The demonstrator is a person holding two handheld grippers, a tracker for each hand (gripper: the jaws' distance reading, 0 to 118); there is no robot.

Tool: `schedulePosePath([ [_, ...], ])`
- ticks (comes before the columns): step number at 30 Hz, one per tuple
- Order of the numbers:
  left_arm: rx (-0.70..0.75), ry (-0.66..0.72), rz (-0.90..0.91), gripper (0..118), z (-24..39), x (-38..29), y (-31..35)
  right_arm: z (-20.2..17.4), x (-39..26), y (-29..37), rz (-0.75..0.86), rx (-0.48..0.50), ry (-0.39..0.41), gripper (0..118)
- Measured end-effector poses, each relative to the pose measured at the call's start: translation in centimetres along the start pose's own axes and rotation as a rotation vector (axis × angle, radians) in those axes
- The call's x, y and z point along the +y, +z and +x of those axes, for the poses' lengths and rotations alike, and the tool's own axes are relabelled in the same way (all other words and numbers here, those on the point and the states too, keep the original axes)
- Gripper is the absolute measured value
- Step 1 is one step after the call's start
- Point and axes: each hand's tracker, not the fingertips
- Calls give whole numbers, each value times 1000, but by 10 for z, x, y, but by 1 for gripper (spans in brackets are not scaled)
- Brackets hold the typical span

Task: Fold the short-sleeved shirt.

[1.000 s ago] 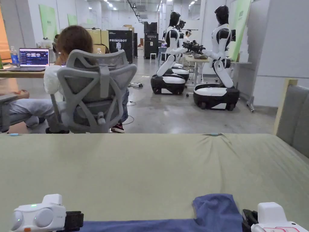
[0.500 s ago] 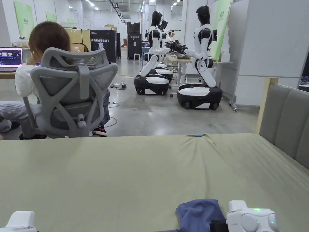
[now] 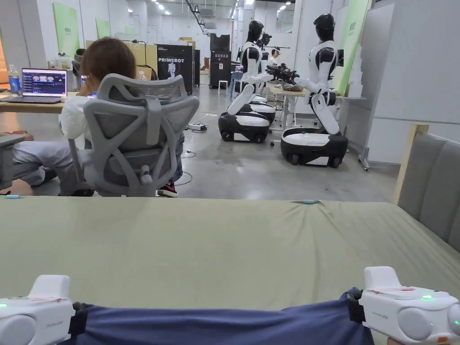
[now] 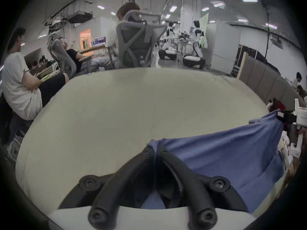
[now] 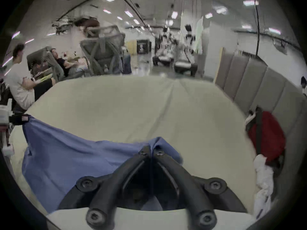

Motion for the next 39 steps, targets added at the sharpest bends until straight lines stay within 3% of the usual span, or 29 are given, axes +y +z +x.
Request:
schedulePosePath([
  [7,-38,35,29,1,-24,-73,99,-16,-79,108,36,0,24,1],
  [14,-9,97,-143,2,-30,-181,94,-28,-190,91,-164,12,-29,2],
  [15,33,67,-155,11,-25,-188,94,-27,-196,90,-163,23,-65,5],
  [16,76,37,-135,29,-18,-193,98,-27,-196,94,-162,39,-126,17],
  [17,108,34,-85,56,-12,-193,106,-30,-192,104,-145,27,-150,44],
  [18,100,52,-21,81,-7,-189,116,-36,-187,115,-87,32,-141,86],
  [19,73,69,32,88,2,-179,127,-45,-178,126,-21,41,-109,104],
  [20,48,66,81,86,12,-168,134,-55,-167,136,44,47,-89,109],
  [24,40,-20,306,85,59,-120,148,-103,-118,160,285,27,18,109],
  [26,9,-3,418,75,79,-102,157,-123,-102,164,355,28,13,106],
  [27,-3,-7,458,58,87,-96,159,-128,-97,165,364,36,-14,95],
  [28,6,-23,474,40,96,-91,161,-133,-94,165,372,56,-40,75],
  [29,42,-47,479,21,103,-88,161,-138,-91,165,379,59,-45,43],
  [30,58,-70,489,0,108,-86,161,-143,-91,165,383,37,-35,0],
  [32,42,-84,475,0,114,-84,161,-152,-91,164,405,-15,10,0],
  [34,7,-94,442,0,113,-84,160,-153,-91,164,385,43,7,0],
  [36,21,-86,429,0,105,-88,157,-159,-94,165,390,32,21,0],
  [39,15,59,339,0,68,-99,148,-158,-92,168,400,35,35,0],
])
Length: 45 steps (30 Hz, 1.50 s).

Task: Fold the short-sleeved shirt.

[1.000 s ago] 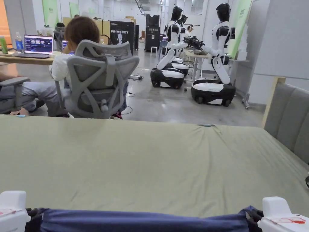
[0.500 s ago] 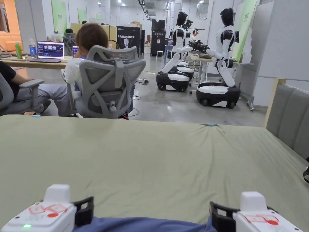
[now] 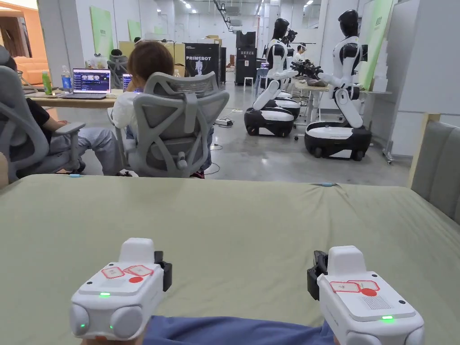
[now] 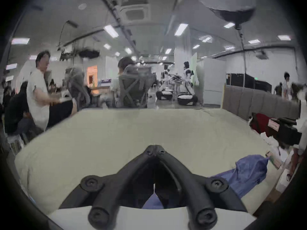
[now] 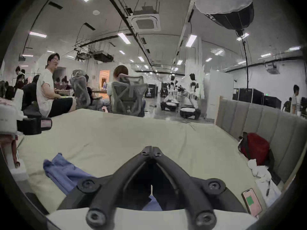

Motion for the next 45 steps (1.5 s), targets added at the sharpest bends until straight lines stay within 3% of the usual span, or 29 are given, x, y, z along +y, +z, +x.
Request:
schedulePosePath([
  [5,33,392,-251,0,-98,-49,-24,-8,-7,-5,-22,13,8,0],
  [6,44,451,-280,21,-112,-59,-26,-10,-6,-6,-26,15,5,0],
  [8,27,592,-320,91,-137,-83,-31,-13,-10,-7,-38,27,-5,0],
  [9,23,642,-341,118,-144,-93,-33,-15,-12,-8,-42,27,-1,0],
  [12,-38,863,-312,105,-159,-119,-36,-17,-14,-11,-58,30,11,0],
  [14,-210,1100,-359,103,-161,-146,-51,-17,-14,-11,-63,26,8,0],
  [15,-331,1216,-370,97,-158,-160,-59,-17,-15,-12,-68,28,2,0],
  [17,-408,1270,-327,79,-149,-169,-71,-17,-16,-12,-72,27,-1,0],
  [18,-412,1263,-327,57,-144,-169,-77,-18,-16,-11,-74,27,1,0],
  [20,-345,1188,-372,9,-134,-169,-86,-16,-17,-12,-79,26,3,0],
  [22,-174,1060,-348,9,-133,-163,-83,-15,-18,-12,-86,23,6,0],
  [24,-201,1038,-242,9,-142,-157,-77,-12,-20,-12,-94,21,7,0],
  [26,-83,911,-186,9,-152,-141,-69,-11,-22,-10,-96,18,13,0],
  [28,-17,710,-165,9,-161,-119,-62,-10,-23,-12,-104,17,16,0],
  [30,63,365,-178,9,-150,-93,-55,-10,-24,-14,-108,20,17,0],
  [32,89,53,-148,9,-116,-79,-48,-11,-23,-15,-107,28,19,0],
  [33,83,-23,-137,9,-100,-75,-45,-12,-23,-15,-106,30,19,0],
  [36,0,-235,-65,9,-31,-69,-37,-15,-23,-13,-103,36,21,0],
  [38,-62,-393,-114,8,20,-75,-43,-15,-23,-11,-108,35,24,0],
  [42,-109,-537,-222,8,84,-106,-60,-7,-26,-4,-107,26,7,0],
  [43,-124,-525,-268,11,92,-115,-65,-4,-27,-3,-108,22,3,0],
  [44,-157,-501,-320,22,92,-124,-73,-1,-29,-1,-112,24,-6,0],
  [45,-174,-469,-355,54,91,-129,-78,0,-31,0,-116,27,-12,0],
])
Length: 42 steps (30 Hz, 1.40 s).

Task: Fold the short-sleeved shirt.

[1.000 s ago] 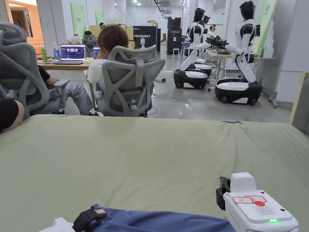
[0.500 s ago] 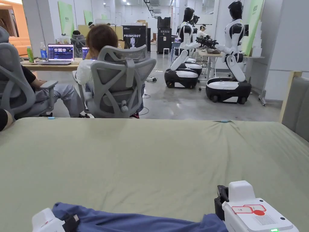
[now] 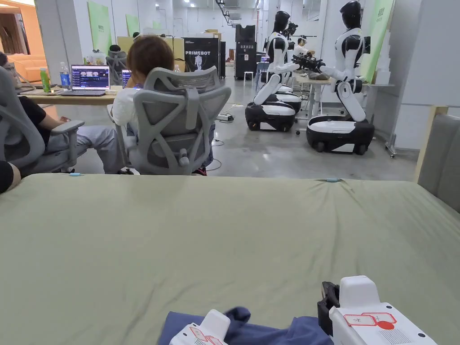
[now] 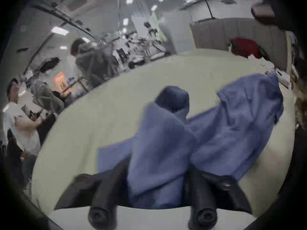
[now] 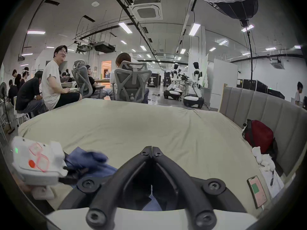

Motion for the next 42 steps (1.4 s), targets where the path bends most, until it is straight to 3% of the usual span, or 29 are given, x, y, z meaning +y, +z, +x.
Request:
schedulePosePath([
  [1,-4,61,-8,78,0,0,-1,1,-3,1,-4,0,1,0],
  [2,-27,129,16,91,-4,3,7,1,-6,1,-10,-4,4,0],
  [8,-266,662,202,97,-68,18,56,4,-9,1,-16,1,-14,0],
  [11,-197,690,180,82,-86,14,51,5,-8,3,-4,-1,-21,0],
  [12,-191,681,173,82,-83,12,47,6,-8,3,-3,0,-25,0],
  [13,-193,683,120,65,-84,9,39,6,-8,4,-2,0,-27,0],
  [15,-231,692,27,4,-80,0,22,7,-9,3,-2,-4,-30,0],
  [16,-244,700,-5,0,-71,-4,14,9,-9,3,-5,-4,-35,0],
  [21,-392,687,-41,0,-30,-4,-3,11,-10,3,-9,-11,-34,0],
  [26,-363,644,-54,0,-5,13,-12,12,-10,4,-13,-13,-38,0],
  [29,-299,579,31,0,-15,24,11,8,-9,1,-18,-5,-25,0],
  [35,-272,653,112,1,-70,13,46,-6,-11,-5,-30,28,-24,0],
  [36,-292,682,129,23,-85,4,49,-7,-11,-4,-29,29,-25,0],
  [39,-269,800,119,118,-130,-25,51,-8,-13,-3,-30,33,-29,0],
  [42,-274,914,67,117,-161,-57,45,-9,-15,-8,-55,45,-41,0],
])
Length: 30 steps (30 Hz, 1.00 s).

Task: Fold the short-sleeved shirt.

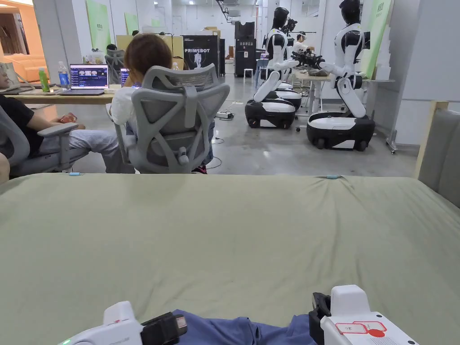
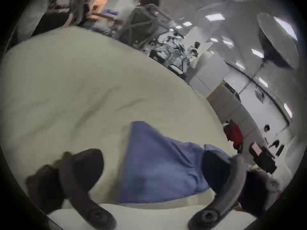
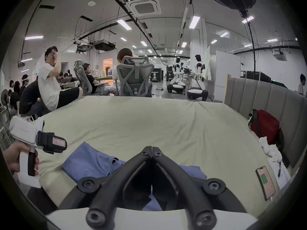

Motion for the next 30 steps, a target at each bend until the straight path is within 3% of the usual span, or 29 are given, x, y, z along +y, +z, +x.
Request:
schedulePosePath([
  [1,-24,81,-33,111,-15,-2,-1,-1,-1,-1,1,-2,3,0],
  [4,-211,342,-165,111,-43,-23,-24,-3,0,0,-4,5,1,0],
  [8,-338,413,-130,112,-29,-28,-51,-3,0,3,-8,5,34,0],
  [9,-364,435,-139,99,-27,-27,-57,-1,1,3,-7,1,32,0],
  [10,-361,449,-142,76,-21,-27,-64,2,2,4,-8,-5,26,0],
  [11,-292,429,-145,32,-17,-28,-68,4,2,4,-9,-12,24,0],
  [12,-172,382,-163,14,-13,-27,-71,5,1,5,-12,-20,31,0],
  [14,-148,341,-119,14,-14,-21,-65,8,1,4,-21,-32,44,0],
  [17,-134,387,-7,13,-27,-6,-35,12,1,5,-18,-42,35,0],
  [22,189,28,97,13,-19,33,20,14,2,5,-32,-57,48,0],
  [24,188,-82,132,13,9,36,29,16,3,7,-32,-61,45,0],
  [28,172,-438,151,13,112,11,16,25,4,13,-30,-86,38,0],
  [30,107,-552,125,13,164,-13,-3,32,2,19,-31,-118,49,0],
])
